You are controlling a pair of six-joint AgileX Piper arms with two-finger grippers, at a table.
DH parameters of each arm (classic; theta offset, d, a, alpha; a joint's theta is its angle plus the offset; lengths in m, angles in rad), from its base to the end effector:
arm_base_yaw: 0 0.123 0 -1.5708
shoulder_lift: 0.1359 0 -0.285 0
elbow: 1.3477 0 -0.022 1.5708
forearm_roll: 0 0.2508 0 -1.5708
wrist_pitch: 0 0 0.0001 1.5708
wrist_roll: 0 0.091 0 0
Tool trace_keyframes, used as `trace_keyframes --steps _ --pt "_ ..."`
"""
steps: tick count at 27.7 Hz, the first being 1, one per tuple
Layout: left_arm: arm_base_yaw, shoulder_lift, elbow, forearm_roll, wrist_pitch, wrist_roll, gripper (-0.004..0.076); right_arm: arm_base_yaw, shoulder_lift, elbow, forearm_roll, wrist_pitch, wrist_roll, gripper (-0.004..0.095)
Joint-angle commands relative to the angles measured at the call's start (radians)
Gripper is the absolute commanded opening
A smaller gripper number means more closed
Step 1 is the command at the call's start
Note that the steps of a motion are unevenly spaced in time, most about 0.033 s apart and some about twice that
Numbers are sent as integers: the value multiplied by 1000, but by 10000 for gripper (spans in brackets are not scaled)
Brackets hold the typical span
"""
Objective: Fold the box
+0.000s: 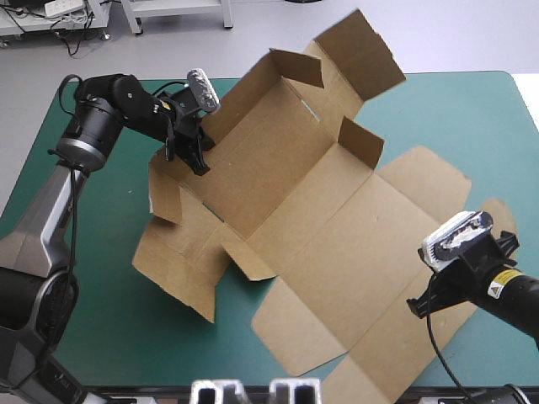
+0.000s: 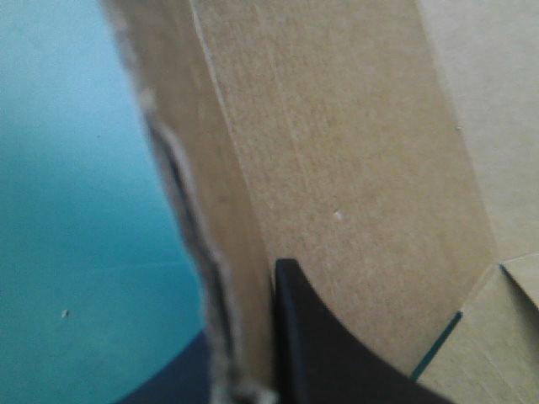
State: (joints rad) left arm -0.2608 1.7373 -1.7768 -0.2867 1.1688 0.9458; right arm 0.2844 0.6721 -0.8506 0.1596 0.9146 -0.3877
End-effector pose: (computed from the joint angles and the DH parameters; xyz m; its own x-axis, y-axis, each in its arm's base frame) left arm 0.3574 -0.1199 0.3733 -0.2774 0.8121 -0.5134 0.8662 0.4426 0.2321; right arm 0.1038 0.0423 0.3619 -0.4441 -0.4252 -0.7887 -0.5238 0.8373 -0.1564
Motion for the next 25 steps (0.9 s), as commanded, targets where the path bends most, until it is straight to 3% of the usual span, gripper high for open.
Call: trace_keyframes --steps 1,3,12,21,25 --pt "-103 -62 -38 197 -22 18 -10 0 57 -142 -40 -73 -21 -24" --pt "-179 -63 -38 308 -54 -10 -10 0 119 -244 -95 -71 -8 -24" --pt "-371 -76 -38 593 -283 -80 -10 -2 342 -617 -139 -71 0 -24" --pt "-406 -112 -25 675 -422 -137 -10 -2 598 -1043 -144 88 3 -24" --pt "-406 -157 79 693 -486 -147 -10 -2 711 -1179 -144 209 24 -24"
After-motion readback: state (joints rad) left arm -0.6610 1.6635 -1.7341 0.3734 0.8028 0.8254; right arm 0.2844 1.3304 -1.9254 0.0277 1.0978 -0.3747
